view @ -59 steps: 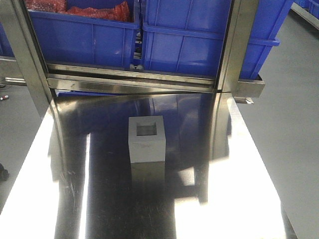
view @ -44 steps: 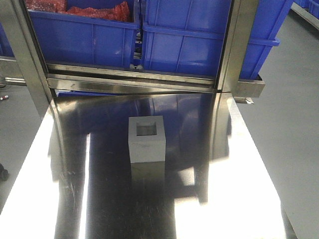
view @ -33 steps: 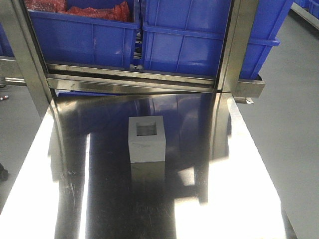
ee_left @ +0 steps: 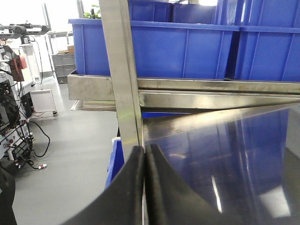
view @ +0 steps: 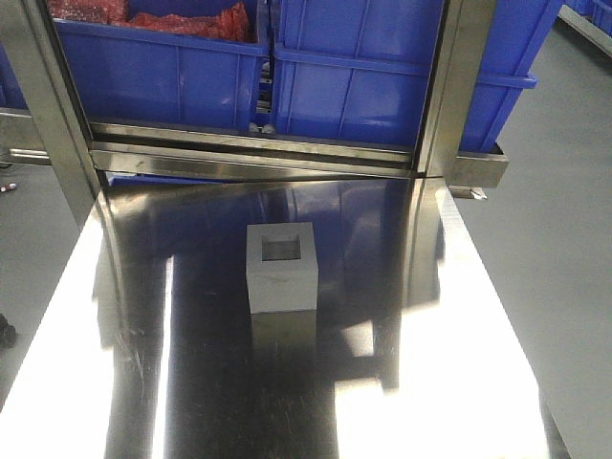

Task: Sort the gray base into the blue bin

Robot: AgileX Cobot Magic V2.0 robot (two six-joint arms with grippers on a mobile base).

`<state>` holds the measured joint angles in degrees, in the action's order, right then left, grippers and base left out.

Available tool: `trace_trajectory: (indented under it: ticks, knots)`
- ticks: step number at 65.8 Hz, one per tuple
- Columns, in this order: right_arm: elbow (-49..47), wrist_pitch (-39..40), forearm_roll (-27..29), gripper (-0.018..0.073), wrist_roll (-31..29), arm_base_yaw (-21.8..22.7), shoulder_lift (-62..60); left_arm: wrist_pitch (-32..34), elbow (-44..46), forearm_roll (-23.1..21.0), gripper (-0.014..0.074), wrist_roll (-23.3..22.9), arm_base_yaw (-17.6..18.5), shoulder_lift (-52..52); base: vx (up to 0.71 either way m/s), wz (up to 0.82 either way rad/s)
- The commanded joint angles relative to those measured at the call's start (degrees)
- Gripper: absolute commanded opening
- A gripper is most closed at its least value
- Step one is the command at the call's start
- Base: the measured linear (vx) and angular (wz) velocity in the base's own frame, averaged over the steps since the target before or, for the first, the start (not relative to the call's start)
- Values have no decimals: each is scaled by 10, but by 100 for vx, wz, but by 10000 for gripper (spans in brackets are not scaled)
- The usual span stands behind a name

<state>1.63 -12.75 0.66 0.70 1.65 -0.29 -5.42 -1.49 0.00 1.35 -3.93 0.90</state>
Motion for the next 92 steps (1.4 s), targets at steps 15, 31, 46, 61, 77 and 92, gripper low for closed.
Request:
trace_trajectory:
  ticks: [15,31,46,61,77,92]
  knots:
    - [1,42,-3,-5,-7,2,10,46,12,-6,-6,-6,2,6,0,0]
    - [1,42,-3,-5,-7,2,10,58,16,-6,-6,-6,2,6,0,0]
    - [1,42,-3,-5,-7,2,10,68,16,-5,-6,-6,2,6,0,0]
    - [1,42,-3,-5,-7,2,10,63,73,-5,-6,-13,2,2,0,0]
    - [1,42,-3,-5,-7,2,10,-66,239,0,-6,35,2,-132,0,0]
    - [1,42,-3,-5,-7,2,10,-111,321,0,-6,49,2,-251,0,0]
